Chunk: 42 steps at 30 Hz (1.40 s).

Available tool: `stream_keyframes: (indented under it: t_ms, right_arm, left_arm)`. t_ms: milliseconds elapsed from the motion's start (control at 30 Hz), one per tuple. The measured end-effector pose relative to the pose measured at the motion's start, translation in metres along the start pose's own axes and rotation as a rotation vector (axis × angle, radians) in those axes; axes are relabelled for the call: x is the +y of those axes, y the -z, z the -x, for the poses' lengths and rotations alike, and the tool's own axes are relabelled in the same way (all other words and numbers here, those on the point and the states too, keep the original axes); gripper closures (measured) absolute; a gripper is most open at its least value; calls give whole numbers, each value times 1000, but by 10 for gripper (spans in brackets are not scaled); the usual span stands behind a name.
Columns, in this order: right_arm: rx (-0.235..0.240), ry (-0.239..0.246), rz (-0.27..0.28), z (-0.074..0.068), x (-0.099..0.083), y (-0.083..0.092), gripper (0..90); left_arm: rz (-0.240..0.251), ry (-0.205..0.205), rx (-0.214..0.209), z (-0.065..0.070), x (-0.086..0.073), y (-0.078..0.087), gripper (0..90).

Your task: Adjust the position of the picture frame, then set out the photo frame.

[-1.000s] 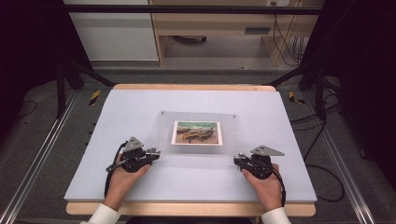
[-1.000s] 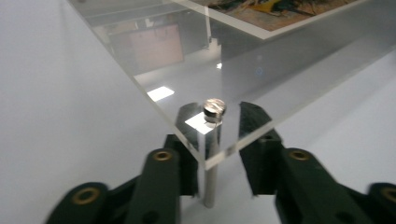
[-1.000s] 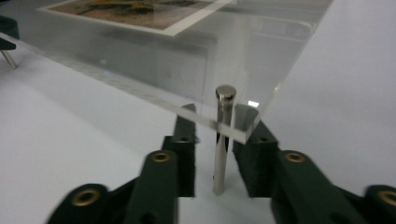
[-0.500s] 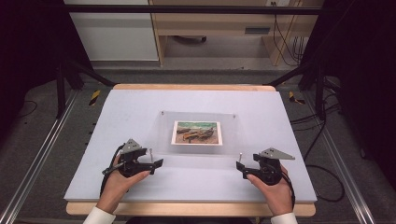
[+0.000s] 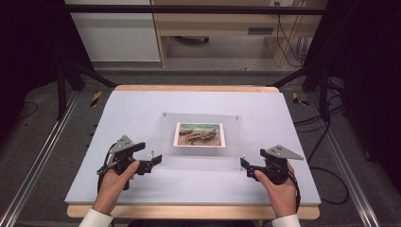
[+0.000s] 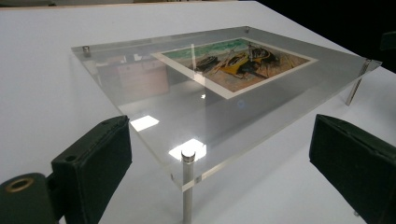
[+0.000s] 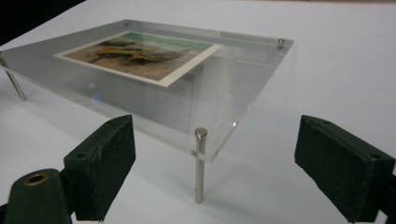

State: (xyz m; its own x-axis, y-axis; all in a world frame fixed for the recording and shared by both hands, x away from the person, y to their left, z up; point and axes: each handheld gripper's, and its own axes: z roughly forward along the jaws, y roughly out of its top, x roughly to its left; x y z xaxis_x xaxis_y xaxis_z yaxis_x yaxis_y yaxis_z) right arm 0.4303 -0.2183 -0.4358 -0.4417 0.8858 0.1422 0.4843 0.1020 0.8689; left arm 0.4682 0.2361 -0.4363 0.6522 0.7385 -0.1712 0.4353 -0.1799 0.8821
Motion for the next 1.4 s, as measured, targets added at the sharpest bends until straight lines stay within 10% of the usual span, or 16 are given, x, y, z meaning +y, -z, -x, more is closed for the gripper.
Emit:
stream_keyframes:
  t_ms: [400, 633, 1400]
  right_arm:
    - [11, 6, -43, 4, 50, -31, 205]
    - [24, -37, -77, 3, 30, -43, 318]
    - [72, -133, -123, 10, 16, -53, 286]
  left_arm:
    - [-101, 4, 76, -7, 36, -27, 116]
    - [-65, 56, 112, -4, 21, -25, 95]
    - [-85, 205, 111, -12, 2, -40, 201]
